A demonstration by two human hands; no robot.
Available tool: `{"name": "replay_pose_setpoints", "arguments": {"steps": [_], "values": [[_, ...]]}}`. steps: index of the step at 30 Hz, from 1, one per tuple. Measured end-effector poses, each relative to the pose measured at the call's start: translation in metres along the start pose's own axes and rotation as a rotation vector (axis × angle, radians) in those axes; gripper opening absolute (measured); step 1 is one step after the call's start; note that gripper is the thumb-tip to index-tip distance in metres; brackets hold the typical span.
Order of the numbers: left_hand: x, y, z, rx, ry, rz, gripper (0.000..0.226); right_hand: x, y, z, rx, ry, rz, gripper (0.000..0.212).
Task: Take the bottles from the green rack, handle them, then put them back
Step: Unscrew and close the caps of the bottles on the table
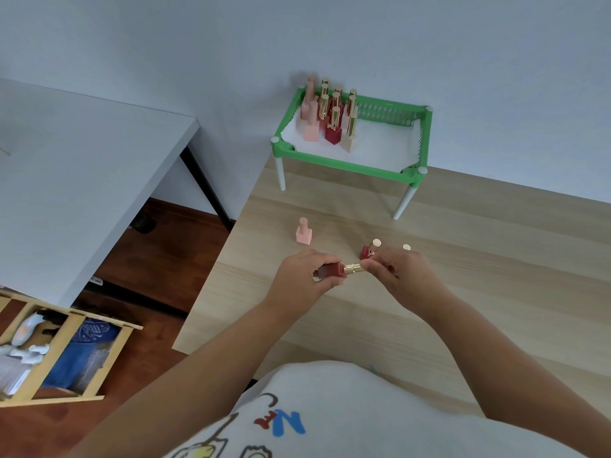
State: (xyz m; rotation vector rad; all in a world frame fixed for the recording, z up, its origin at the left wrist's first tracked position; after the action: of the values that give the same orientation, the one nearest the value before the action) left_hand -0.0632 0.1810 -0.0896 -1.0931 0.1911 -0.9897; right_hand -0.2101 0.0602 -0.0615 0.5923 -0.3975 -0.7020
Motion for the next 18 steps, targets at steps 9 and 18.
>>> {"name": "replay_pose_setpoints", "arguments": {"steps": [9,18], "values": [[0.003,-0.002,-0.001,-0.004,0.003,0.017,0.035,-0.009,0.004,0.01,0.183,-0.034,0.032,0.039],[0.006,-0.009,-0.001,0.021,0.034,-0.023,0.035,-0.008,0.005,0.012,0.105,-0.097,0.055,0.019]]}}
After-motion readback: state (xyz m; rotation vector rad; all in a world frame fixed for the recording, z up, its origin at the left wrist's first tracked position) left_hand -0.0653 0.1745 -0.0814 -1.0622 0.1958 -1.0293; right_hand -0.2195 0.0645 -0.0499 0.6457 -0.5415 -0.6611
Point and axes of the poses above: each hand's wrist, its own x-axis towards the middle knuckle, its own z-axis out of the back of the hand, y = z × x, the point moved 5 cm from there along x, towards the middle knuckle, and after that the axes turned 13 degrees about -y, right-handed, at the moved point
